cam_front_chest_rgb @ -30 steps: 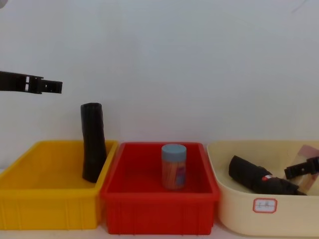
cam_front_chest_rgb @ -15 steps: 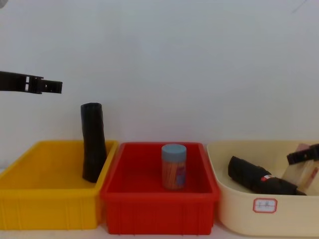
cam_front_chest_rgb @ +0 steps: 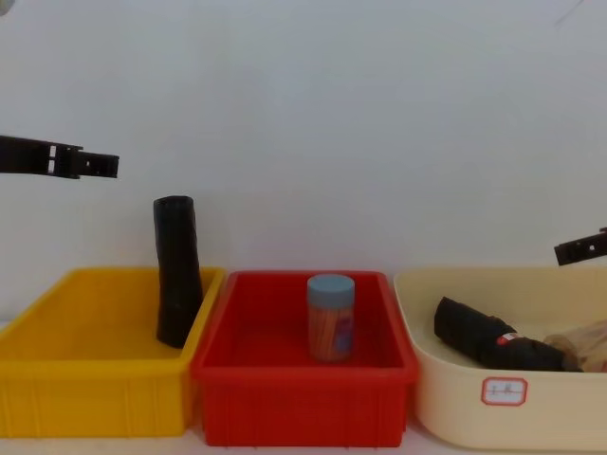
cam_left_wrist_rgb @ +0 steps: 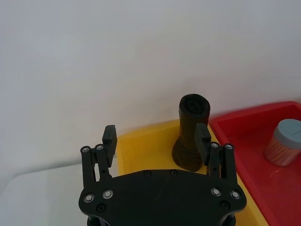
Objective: Pick up the garbage bag with the one hand and transfer it to the other hand.
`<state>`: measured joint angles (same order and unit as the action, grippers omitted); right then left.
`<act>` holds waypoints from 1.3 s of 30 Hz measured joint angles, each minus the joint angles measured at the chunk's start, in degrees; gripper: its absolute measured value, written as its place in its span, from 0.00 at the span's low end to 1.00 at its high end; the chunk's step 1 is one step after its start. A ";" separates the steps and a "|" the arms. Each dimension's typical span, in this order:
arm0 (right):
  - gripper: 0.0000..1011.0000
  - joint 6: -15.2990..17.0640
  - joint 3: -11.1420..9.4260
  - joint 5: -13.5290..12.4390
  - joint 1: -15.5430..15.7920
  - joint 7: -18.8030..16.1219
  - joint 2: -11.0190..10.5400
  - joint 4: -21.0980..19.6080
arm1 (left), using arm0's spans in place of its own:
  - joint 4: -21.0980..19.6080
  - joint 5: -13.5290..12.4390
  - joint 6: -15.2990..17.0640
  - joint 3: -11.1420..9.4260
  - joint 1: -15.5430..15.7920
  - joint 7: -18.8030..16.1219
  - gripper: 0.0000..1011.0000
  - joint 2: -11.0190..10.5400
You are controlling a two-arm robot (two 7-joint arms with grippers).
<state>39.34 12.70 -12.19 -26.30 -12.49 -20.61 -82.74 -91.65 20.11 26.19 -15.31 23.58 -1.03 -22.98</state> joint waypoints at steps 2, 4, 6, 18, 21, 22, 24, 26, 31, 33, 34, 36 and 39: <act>0.99 0.01 -0.08 -0.07 0.27 -0.13 0.08 -0.45 | 0.00 0.00 -0.05 0.00 0.04 0.09 0.99 0.00; 0.99 -0.02 -0.17 -0.33 0.67 -0.48 0.32 -0.80 | 0.00 0.00 -0.31 -0.05 0.12 0.54 0.99 0.01; 0.99 -0.10 -0.21 -0.63 1.02 -0.83 0.59 -0.93 | 0.04 0.07 -0.73 -0.14 0.29 1.28 0.99 0.00; 0.99 -4.58 -0.76 -2.55 4.41 -1.22 3.86 -0.64 | 0.65 1.33 -3.34 -1.21 1.60 6.80 0.99 -0.02; 0.99 -6.80 -1.01 -2.65 5.54 -0.57 4.67 -0.66 | 0.91 1.77 -4.02 -1.66 2.08 8.75 0.99 0.07; 0.99 -8.10 -1.16 -2.65 6.04 -0.21 5.03 -0.76 | 1.04 2.02 -4.37 -1.89 2.31 9.62 0.99 0.12; 0.99 -9.20 -1.31 -2.65 6.61 0.07 5.37 -0.92 | 1.16 2.21 -4.61 -2.12 2.54 10.53 0.99 0.17; 0.99 -11.07 -1.60 -2.64 7.41 0.58 5.86 -1.28 | 1.40 2.63 -5.08 -2.56 2.93 12.12 0.99 0.28; 0.99 -14.51 -2.21 -2.38 8.84 1.63 6.63 -2.14 | 1.97 3.39 -5.77 -3.53 3.75 15.07 0.99 0.49; 0.99 -16.33 -2.59 -2.15 9.56 2.14 7.00 -2.69 | 2.29 3.91 -6.07 -4.01 4.15 16.67 0.99 0.59; 0.99 -17.12 -2.70 -2.04 9.76 2.30 7.11 -2.85 | 2.43 4.09 -6.16 -4.23 4.31 17.16 0.99 0.64; 0.99 -18.84 -3.00 -1.77 10.36 2.77 7.43 -3.31 | 2.76 4.63 -6.28 -4.71 4.69 18.56 0.99 0.76; 0.99 -20.69 -3.27 -1.48 10.87 3.16 7.74 -3.82 | 3.22 5.51 -6.31 -5.39 5.20 20.61 0.99 0.92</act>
<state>18.65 9.43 -13.67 -15.43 -9.32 -12.87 -86.55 -88.43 25.63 19.88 -20.70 28.77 19.58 -22.07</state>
